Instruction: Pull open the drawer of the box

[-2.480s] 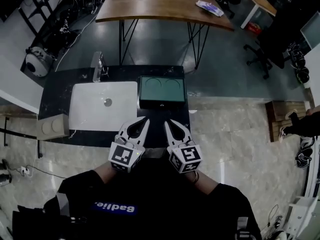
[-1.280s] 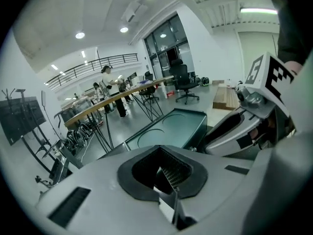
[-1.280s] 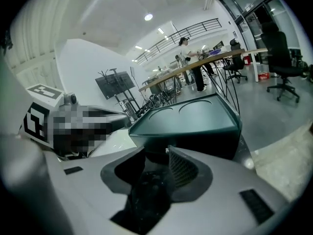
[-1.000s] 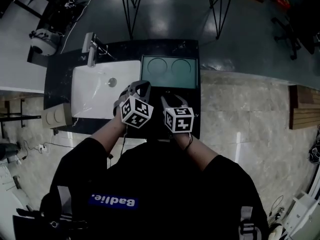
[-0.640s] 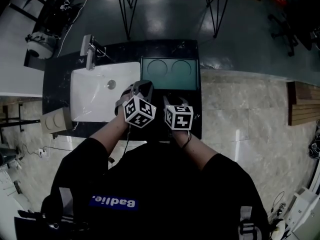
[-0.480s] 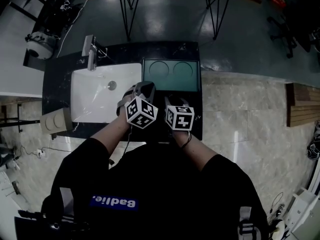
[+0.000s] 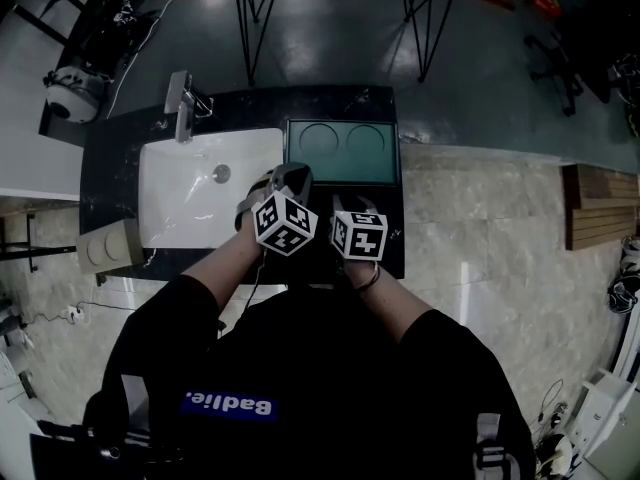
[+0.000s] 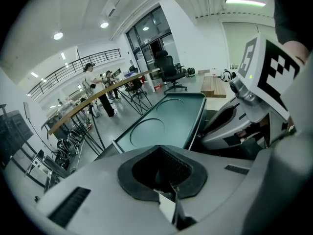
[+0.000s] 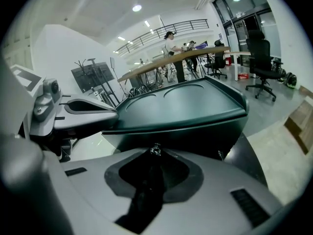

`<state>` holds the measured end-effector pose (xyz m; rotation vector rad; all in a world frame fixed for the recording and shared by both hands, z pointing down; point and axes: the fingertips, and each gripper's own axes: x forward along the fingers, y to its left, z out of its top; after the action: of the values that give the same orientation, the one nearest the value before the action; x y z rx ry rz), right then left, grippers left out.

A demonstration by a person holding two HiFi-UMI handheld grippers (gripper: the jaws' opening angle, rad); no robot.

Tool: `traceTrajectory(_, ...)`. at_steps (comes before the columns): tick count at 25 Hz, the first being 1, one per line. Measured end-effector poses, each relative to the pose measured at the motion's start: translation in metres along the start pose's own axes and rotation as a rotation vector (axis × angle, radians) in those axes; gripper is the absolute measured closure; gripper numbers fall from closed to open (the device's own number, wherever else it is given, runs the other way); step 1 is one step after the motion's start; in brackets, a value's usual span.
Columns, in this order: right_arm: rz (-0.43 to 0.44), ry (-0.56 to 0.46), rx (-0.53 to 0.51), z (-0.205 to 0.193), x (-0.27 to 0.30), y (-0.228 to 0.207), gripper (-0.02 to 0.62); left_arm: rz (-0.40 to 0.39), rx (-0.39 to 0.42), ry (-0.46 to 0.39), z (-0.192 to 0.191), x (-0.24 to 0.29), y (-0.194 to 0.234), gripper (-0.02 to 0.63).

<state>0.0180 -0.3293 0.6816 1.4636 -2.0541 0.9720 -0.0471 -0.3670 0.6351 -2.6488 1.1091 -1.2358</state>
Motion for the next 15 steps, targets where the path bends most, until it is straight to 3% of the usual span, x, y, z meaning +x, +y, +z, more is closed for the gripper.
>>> traceTrajectory(15, 0.006, 0.031, -0.021, -0.029, -0.021, 0.008, 0.531, -0.019, -0.018, -0.001, -0.001, 0.001, 0.0, 0.604)
